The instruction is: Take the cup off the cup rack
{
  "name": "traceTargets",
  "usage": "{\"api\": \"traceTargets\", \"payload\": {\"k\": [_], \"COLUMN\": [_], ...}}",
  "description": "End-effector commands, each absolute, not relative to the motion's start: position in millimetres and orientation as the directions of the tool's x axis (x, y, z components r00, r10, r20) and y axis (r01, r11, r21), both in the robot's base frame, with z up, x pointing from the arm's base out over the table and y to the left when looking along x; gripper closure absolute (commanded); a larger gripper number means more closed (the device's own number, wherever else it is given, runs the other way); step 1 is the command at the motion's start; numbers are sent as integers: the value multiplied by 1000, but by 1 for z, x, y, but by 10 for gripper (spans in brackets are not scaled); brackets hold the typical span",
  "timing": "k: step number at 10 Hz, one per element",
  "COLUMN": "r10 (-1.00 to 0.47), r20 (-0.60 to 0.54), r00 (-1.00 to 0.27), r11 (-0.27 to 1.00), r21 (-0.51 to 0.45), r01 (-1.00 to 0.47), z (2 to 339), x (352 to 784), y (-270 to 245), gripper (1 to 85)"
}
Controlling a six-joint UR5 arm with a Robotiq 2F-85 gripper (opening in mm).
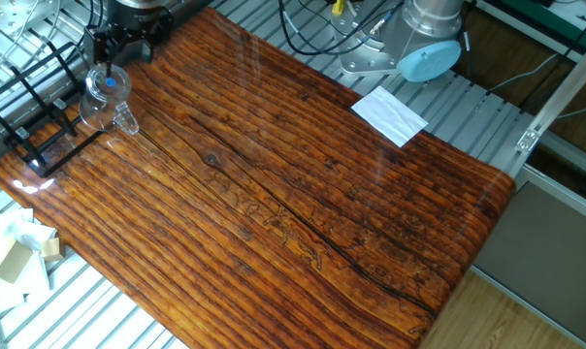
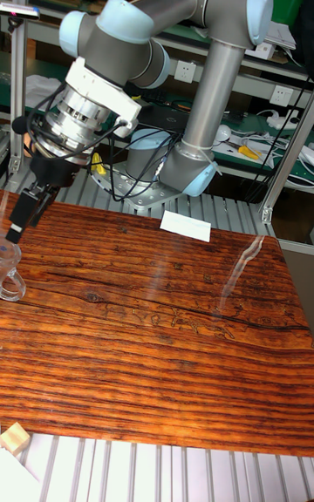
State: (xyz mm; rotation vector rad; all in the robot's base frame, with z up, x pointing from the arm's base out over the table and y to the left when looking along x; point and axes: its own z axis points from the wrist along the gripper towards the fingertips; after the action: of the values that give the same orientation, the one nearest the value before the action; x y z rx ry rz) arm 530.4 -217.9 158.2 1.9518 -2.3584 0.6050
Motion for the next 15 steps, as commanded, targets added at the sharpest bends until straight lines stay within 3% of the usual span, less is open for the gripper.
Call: {"api": "traceTargets", "payload": {"k": [1, 15], "r10": [-952, -977], "r20": [237, 172], "r00": [-194, -128], "r11": [129, 80], "r21": [-264, -262], "r01": [-956, -962], "z": [155, 145], "x": [532, 549], "y": [-219, -234], "gripper": [123, 113]}}
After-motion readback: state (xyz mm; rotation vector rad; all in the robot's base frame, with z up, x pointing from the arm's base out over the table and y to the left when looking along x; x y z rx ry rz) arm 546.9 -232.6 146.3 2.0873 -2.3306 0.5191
